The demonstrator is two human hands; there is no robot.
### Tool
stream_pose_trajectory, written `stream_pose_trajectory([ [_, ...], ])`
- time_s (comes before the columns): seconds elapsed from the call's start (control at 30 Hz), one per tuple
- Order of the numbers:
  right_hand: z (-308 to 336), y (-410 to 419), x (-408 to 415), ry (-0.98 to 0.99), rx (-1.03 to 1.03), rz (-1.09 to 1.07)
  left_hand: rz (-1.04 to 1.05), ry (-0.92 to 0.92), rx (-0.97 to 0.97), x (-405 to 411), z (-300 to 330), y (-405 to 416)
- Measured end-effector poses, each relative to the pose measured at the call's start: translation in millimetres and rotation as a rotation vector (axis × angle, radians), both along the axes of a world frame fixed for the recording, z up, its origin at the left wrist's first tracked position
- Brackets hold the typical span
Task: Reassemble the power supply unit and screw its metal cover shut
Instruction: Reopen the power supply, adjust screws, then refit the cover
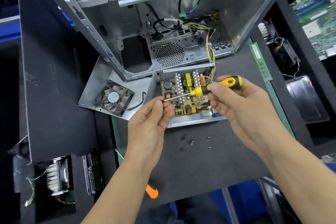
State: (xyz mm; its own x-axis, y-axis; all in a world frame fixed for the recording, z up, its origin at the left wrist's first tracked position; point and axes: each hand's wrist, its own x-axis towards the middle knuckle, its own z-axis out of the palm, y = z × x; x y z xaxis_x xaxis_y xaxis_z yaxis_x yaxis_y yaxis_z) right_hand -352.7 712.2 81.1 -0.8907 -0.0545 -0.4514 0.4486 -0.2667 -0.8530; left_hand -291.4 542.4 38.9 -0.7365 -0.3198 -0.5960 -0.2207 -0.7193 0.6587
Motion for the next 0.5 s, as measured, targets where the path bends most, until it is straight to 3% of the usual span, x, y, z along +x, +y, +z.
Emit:
stream_pose_trajectory([
  [0.5,-5.4,-7.5,7.8,-0.037,-0.039,-0.015,-0.082,0.044,0.007,3.8,-0.8,-0.6],
])
